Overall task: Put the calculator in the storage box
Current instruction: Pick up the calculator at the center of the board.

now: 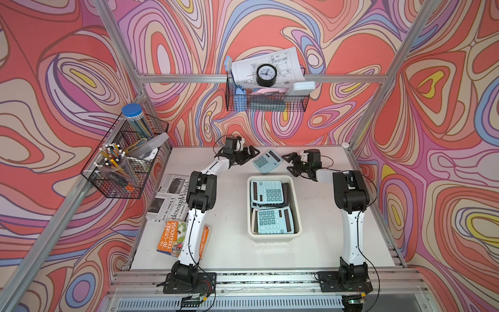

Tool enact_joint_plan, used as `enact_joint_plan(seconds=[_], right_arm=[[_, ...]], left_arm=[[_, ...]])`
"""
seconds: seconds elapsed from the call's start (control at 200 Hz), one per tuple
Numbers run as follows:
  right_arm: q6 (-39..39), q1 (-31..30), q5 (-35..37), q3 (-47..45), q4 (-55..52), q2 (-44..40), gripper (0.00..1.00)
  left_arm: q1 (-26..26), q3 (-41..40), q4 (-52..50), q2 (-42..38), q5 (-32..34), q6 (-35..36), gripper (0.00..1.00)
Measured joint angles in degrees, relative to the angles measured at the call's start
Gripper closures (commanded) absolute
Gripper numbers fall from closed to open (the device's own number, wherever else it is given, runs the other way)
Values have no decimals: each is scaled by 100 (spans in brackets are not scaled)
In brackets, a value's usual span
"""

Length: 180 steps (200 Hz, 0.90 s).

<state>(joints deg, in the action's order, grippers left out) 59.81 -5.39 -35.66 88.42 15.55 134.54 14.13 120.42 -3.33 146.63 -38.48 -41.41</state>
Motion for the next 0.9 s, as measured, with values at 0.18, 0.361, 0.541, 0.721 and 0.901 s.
enact_joint_plan(seconds=[0.18, 0.361, 0.541, 0.721, 0.901], right_arm=[[245, -26, -168, 444, 208, 396, 18], [398, -162, -275, 835, 284, 706, 27], [584, -229, -295, 850, 481, 833, 46], [761, -245, -269, 481, 852, 828, 80], [796, -184, -269, -85, 1469, 614, 90]], left_arm=[[140, 540, 258, 553, -295, -221, 14], [297, 605, 369, 651, -511, -407, 26], [417, 341, 603, 629, -682, -546, 37], [459, -350, 944, 293, -811, -662, 37], [417, -804, 973, -31, -787, -728, 35]])
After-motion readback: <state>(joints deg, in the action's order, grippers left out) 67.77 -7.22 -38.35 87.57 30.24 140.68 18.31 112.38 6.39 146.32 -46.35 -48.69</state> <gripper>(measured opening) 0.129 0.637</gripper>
